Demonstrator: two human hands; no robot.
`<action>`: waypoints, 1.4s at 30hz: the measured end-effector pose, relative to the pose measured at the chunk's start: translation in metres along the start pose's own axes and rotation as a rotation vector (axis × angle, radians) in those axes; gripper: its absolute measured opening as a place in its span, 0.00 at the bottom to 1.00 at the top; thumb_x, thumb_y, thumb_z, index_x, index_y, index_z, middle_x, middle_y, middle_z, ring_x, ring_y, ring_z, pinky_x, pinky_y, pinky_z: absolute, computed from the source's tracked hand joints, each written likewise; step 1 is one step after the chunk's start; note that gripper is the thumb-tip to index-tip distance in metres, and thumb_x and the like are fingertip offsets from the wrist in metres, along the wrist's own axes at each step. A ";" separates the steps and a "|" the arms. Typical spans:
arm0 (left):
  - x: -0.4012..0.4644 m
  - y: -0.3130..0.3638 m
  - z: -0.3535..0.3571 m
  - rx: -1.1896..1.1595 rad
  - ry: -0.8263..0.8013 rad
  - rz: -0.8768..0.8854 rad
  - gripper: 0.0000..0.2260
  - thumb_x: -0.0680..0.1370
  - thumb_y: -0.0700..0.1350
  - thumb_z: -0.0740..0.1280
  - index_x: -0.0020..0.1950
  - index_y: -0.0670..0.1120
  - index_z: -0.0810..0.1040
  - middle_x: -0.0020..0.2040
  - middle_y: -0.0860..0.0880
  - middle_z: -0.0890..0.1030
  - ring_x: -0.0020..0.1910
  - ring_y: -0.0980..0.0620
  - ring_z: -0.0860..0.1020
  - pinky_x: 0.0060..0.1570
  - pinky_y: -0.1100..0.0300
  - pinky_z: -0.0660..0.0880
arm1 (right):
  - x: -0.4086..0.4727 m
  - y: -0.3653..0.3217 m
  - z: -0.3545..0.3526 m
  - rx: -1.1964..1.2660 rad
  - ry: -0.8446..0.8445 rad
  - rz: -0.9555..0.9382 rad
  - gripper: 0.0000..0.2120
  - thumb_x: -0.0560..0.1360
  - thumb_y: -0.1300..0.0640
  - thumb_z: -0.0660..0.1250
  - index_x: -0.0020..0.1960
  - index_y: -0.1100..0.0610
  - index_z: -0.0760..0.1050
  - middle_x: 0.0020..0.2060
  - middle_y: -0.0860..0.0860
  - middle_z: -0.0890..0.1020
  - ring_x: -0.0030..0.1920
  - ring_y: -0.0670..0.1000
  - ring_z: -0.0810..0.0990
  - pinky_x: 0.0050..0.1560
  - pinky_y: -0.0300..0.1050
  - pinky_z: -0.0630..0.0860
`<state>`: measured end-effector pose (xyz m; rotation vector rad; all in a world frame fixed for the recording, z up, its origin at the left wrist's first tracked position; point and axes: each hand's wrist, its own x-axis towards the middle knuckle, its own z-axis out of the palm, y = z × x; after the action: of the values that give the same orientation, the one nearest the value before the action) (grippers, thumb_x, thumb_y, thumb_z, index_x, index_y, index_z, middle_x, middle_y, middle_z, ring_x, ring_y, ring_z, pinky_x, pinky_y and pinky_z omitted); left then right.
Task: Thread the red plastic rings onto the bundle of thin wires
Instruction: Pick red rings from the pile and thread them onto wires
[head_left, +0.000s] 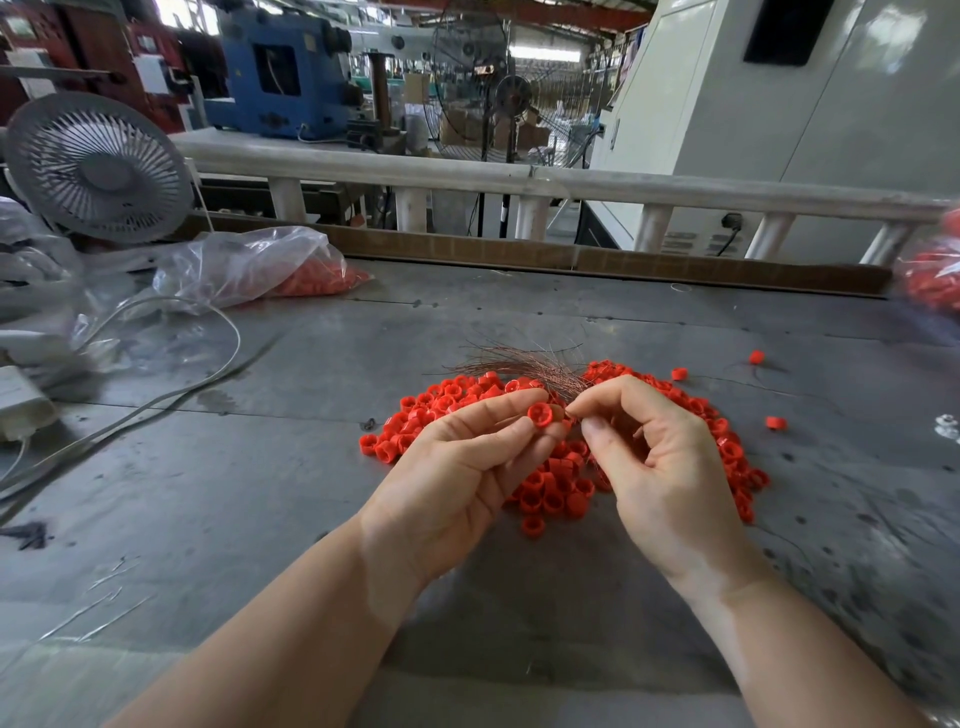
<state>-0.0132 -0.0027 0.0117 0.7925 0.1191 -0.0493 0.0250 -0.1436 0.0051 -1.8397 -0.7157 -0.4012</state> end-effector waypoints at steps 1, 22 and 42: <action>0.000 0.000 0.000 0.000 0.000 -0.001 0.10 0.66 0.32 0.64 0.39 0.40 0.85 0.39 0.42 0.84 0.38 0.51 0.84 0.36 0.65 0.80 | 0.000 0.000 0.000 0.001 -0.001 0.002 0.11 0.74 0.69 0.65 0.42 0.55 0.78 0.36 0.44 0.79 0.40 0.42 0.77 0.43 0.28 0.69; 0.000 0.000 -0.002 0.017 0.009 0.003 0.12 0.66 0.33 0.65 0.42 0.41 0.85 0.42 0.41 0.84 0.41 0.50 0.84 0.36 0.66 0.79 | 0.000 0.000 0.000 0.009 -0.036 -0.011 0.11 0.76 0.68 0.63 0.41 0.55 0.78 0.38 0.50 0.81 0.42 0.48 0.79 0.47 0.34 0.72; 0.001 -0.002 -0.004 0.072 0.014 0.020 0.10 0.66 0.34 0.66 0.42 0.41 0.85 0.40 0.41 0.84 0.40 0.51 0.84 0.35 0.66 0.79 | -0.001 0.004 0.000 -0.243 0.015 -0.200 0.06 0.73 0.64 0.64 0.42 0.58 0.79 0.35 0.49 0.79 0.41 0.49 0.78 0.44 0.44 0.74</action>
<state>-0.0131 -0.0011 0.0079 0.8658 0.1232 -0.0289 0.0271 -0.1447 0.0019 -1.9954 -0.8749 -0.6563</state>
